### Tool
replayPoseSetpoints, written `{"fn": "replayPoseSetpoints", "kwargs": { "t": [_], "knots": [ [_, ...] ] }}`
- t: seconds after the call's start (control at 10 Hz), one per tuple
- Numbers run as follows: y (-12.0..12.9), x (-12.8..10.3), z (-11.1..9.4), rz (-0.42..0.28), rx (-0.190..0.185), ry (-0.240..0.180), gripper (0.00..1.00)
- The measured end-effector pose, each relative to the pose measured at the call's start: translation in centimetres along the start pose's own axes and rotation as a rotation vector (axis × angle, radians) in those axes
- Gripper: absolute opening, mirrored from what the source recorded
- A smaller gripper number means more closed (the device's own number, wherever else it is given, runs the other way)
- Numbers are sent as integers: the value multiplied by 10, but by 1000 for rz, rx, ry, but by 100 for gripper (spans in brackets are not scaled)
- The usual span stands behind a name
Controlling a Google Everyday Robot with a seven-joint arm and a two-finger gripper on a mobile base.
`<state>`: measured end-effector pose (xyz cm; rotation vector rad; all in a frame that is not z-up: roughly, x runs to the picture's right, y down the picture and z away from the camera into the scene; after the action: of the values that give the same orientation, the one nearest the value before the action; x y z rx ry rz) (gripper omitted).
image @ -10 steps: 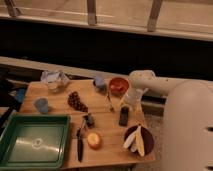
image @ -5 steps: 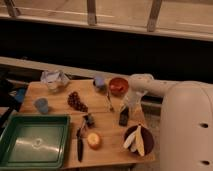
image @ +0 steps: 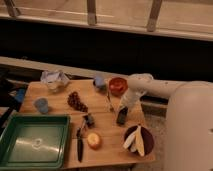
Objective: Wipe tray with eraser
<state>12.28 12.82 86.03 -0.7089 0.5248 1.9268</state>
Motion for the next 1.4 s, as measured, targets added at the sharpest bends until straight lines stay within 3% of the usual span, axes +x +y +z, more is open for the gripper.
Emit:
{"fn": "replayPoseSetpoints", "kwargs": {
  "t": [0.2,0.4,0.8,1.0,1.4],
  "knots": [
    [17,6,-29,-37,-47,-53,0],
    [44,15,-47,-108,-144,-83,0],
    [103,62,-53,-370,-307,14,0],
    [113,74,-56,-432,-340,37,0],
    [117,78,-58,-458,-333,31,0]
  ]
}}
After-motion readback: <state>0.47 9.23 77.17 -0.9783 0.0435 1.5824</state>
